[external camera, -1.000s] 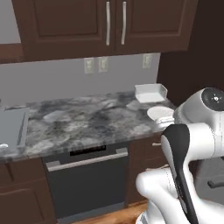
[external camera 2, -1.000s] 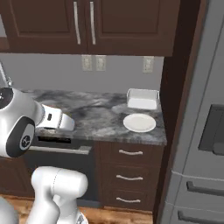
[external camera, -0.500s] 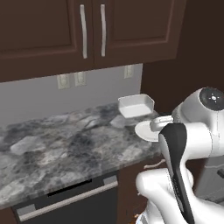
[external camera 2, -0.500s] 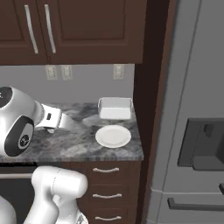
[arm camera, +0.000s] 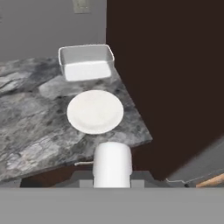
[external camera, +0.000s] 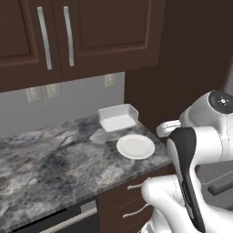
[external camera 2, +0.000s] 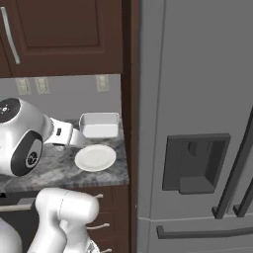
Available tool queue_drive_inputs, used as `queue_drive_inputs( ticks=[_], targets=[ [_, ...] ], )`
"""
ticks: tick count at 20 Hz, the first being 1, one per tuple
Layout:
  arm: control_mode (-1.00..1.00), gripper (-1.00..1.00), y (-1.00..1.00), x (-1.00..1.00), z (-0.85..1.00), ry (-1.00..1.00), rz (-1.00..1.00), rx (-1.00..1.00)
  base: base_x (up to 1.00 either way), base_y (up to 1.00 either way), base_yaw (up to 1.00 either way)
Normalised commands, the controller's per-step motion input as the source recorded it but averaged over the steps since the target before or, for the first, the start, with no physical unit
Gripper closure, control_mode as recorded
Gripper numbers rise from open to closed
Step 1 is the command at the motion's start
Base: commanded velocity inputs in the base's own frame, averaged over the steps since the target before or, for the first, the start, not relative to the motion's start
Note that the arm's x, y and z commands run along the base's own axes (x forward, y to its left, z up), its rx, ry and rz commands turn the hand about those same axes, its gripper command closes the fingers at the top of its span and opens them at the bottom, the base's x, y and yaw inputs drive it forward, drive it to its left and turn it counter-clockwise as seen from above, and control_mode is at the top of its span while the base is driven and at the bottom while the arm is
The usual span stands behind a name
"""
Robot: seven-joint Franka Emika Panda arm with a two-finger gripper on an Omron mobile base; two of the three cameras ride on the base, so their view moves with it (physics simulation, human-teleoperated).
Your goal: Pick the marshmallow from the microwave and place it on plate located on the counter.
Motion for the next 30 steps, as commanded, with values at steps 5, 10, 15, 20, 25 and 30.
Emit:
queue_drive_inputs(
  ticks=[5, 10, 15, 20, 25, 30],
  targets=[
    [-1.00, 1.00, 0.87, 0.76, -0.83, 0.31, 0.19, 0.00, 0.00, 0.00, 0.00],
    [-1.00, 1.00, 0.59, 1.00, -0.78, 0.41, 0.14, 0.00, 0.00, 0.00, 0.00],
    [-1.00, 1.00, -0.27, 0.88, -0.44, 0.06, 0.00, 0.04, 0.00, 0.00, 0.00],
    [-1.00, 1.00, -0.40, 0.70, -0.59, 0.03, 0.00, 0.01, 0.00, 0.00, 0.00],
    [-1.00, 1.00, -0.09, 0.69, -0.76, 0.03, 0.00, 0.00, 0.00, 0.00, 0.00],
    [-1.00, 1.00, 0.00, 0.45, -0.62, 0.01, 0.00, 0.00, 0.00, 0.00, 0.00]
  ],
)
